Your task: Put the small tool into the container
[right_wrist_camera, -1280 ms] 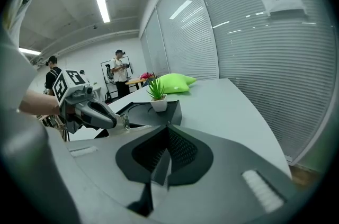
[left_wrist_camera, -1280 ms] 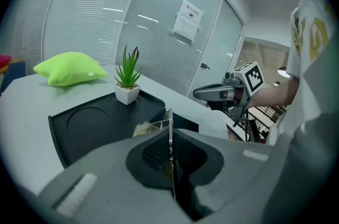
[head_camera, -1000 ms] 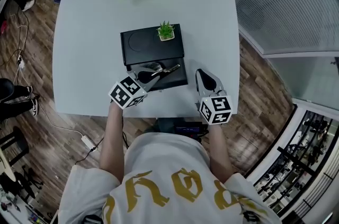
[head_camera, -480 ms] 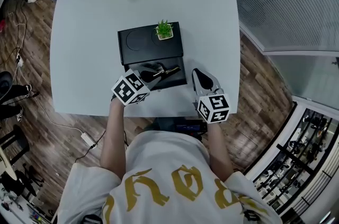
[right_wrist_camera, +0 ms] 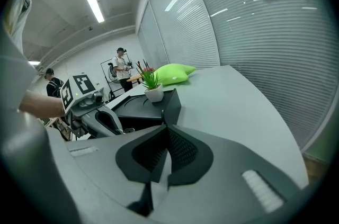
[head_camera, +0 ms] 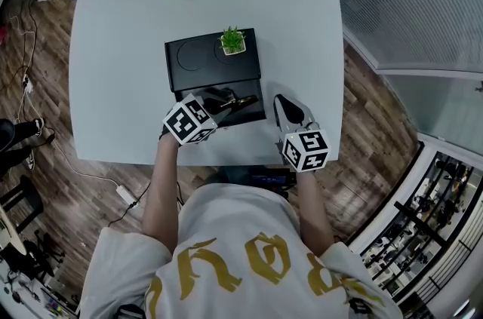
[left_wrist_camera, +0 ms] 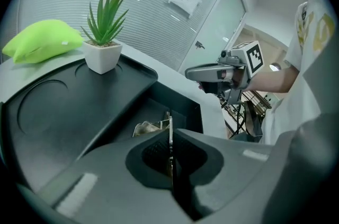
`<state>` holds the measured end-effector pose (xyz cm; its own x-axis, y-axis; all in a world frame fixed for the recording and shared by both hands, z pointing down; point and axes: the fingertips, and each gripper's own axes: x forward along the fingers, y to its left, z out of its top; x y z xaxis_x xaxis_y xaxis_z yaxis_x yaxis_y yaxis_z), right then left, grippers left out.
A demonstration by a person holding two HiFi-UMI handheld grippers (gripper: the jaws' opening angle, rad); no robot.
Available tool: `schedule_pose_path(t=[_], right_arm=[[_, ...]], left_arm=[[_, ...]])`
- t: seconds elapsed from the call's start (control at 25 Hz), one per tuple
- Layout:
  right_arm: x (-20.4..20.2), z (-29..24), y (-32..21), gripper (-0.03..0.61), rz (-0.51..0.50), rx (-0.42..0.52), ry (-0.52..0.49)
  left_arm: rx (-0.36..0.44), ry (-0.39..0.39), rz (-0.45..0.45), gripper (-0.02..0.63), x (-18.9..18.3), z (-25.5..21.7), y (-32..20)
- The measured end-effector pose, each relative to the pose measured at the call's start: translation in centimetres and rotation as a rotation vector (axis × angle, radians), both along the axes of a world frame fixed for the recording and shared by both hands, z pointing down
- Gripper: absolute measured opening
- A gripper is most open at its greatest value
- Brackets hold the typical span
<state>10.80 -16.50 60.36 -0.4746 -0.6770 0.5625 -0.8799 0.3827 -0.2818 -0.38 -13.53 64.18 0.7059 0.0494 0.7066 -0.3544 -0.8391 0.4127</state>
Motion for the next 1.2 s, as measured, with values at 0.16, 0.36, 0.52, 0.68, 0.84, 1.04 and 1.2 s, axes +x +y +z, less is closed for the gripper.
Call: schedule_pose_path(t=[0.16, 0.36, 0.52, 0.68, 0.84, 1.04, 1.2], right_arm=[[-0.1, 0.1, 0.0, 0.021, -0.006, -0.008, -0.002], [0.0, 0.3, -0.2, 0.021, -0.003, -0.008, -0.007], [-0.3, 0.3, -0.1, 0.021, -0.014, -0.01, -0.017], [-0.7, 0.1, 0.0, 0.021, -0.017, -0.004, -0.025], [-0.6, -0.2, 0.5, 0.021, -0.017, -0.002, -0.024], [-0.8, -0.4, 1.0, 0.021, -0.021, -0.004, -0.03], [-1.0, -0.8, 1.4, 0.021, -0.022, 0.002, -0.029]], left_arm=[[-0.009, 0.005, -0.003, 0.007, 0.1, 0.3, -0.1], [-0.017, 0.005, -0.019, 0.01, -0.1, 0.9, -0.4], [0.006, -0.028, -0.025, 0.045, -0.3, 1.3, -0.6], [0.02, -0.04, -0.05, 0.051, -0.5, 1.6, -0.8], [0.0, -0.035, -0.074, 0.078, -0.4, 1.4, -0.8], [-0.063, -0.005, -0.062, 0.108, -0.1, 1.0, -0.2], [-0.137, 0.025, -0.057, 0.121, -0.1, 0.7, -0.2]])
